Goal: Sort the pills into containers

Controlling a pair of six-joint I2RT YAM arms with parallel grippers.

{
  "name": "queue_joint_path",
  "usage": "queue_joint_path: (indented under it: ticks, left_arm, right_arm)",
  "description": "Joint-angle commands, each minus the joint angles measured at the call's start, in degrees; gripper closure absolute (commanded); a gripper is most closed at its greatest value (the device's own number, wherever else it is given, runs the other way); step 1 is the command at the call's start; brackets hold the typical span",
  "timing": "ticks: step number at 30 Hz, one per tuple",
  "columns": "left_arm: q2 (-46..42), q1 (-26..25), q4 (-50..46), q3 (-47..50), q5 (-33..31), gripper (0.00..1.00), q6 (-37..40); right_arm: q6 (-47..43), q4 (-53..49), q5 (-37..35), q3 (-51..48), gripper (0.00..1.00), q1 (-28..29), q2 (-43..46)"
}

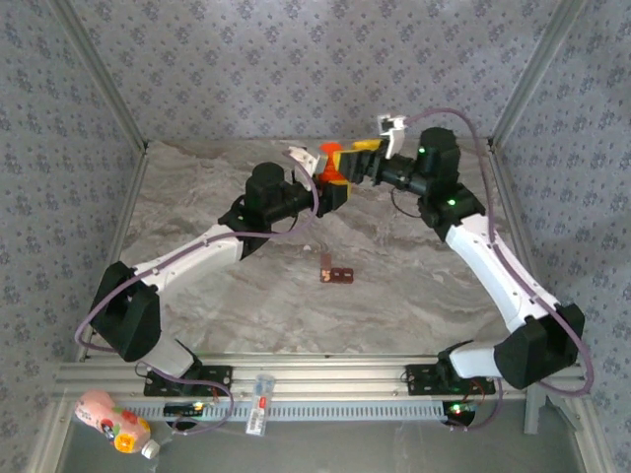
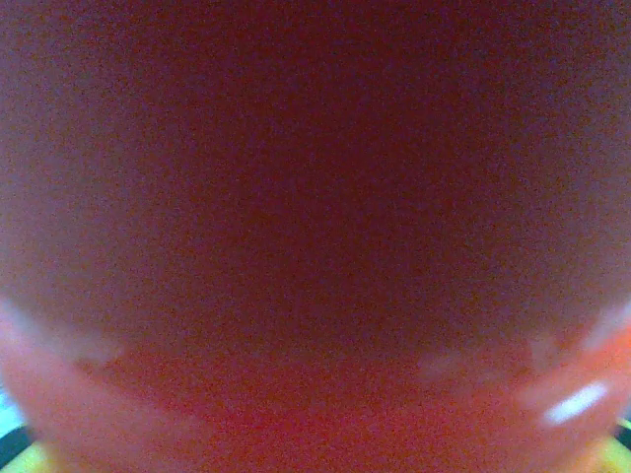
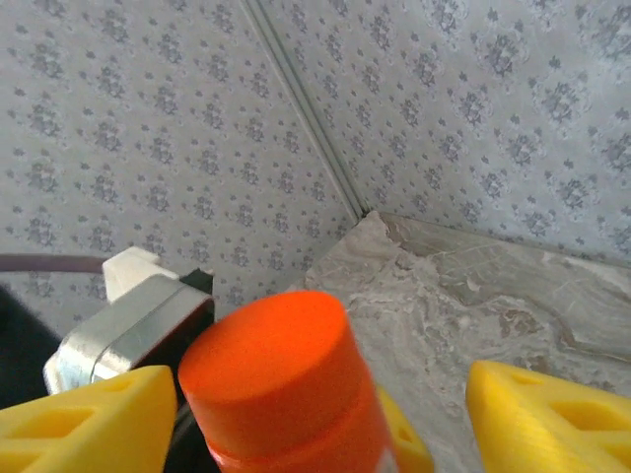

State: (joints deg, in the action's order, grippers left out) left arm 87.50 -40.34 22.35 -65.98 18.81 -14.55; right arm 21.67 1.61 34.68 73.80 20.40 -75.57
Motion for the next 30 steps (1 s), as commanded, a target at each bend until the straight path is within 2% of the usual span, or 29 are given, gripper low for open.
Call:
queue_joint_path:
  ticks: [1, 5, 8, 12, 20, 30]
  left_arm:
    - [-3.23, 2.57, 3.59, -0.32, 8.6, 1.0, 0.26]
    - [-3.74, 4.9, 2.89, -1.18, 19.98, 1.0, 0.0]
    - [-3.35, 5.93, 0.63, -3.21, 28.58, 1.0, -0.16]
    - [-1.87, 6.06, -5.16, -7.13, 36.39, 1.0, 1.29]
    - [0.07, 6.05, -9.02, -9.78, 40.68, 1.0, 2.37]
    - [1.16, 6.0, -9.82, -10.3, 41.66, 1.0, 2.67]
  right_arm:
    - [1.57, 0.77, 11.81, -0.08, 0.17, -4.89, 4.45]
    - [-0.22, -4.09, 21.39, 4.51, 0.16, -8.07, 2.41]
    - [-1.87, -7.99, 27.52, 9.13, 0.16, -8.19, -1.32]
    - [-1.72, -9.12, 33.44, 13.08, 0.16, -7.41, -5.06]
    - [-3.2, -11.69, 34.37, 16.63, 0.16, -4.51, -8.88]
    - [-3.75, -12.73, 35.0, 18.04, 0.21, -2.02, -10.67]
